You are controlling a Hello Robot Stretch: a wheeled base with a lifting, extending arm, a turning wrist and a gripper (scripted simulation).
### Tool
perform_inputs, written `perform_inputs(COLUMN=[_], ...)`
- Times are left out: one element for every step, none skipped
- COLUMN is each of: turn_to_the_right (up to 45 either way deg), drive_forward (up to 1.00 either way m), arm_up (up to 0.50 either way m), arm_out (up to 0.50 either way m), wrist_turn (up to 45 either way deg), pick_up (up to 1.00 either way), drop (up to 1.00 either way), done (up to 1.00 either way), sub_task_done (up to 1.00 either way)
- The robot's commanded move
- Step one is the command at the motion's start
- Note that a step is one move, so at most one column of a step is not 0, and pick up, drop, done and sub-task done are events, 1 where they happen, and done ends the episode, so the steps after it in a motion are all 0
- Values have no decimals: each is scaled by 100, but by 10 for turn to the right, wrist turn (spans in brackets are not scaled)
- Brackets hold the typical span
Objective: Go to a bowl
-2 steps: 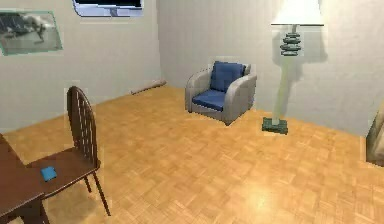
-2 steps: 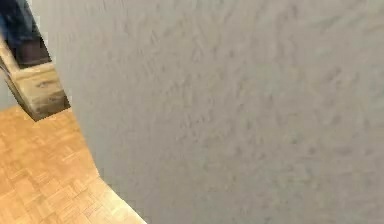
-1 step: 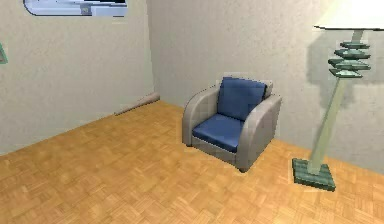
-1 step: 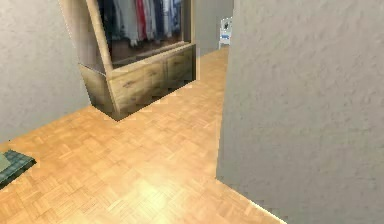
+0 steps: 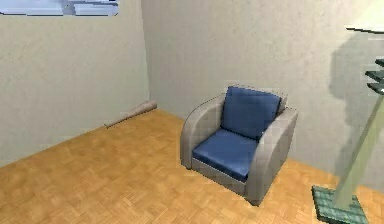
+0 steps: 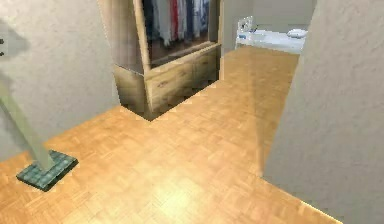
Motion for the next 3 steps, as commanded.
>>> perform_inputs(turn_to_the_right=[-450,-30,0], drive_forward=[0,0,100], arm_up=[0,0,0], arm_out=[0,0,0], wrist_turn=[0,0,0], pick_up=[0,0,0], drop=[0,0,0], done=[0,0,0], sub_task_done=[0,0,0])
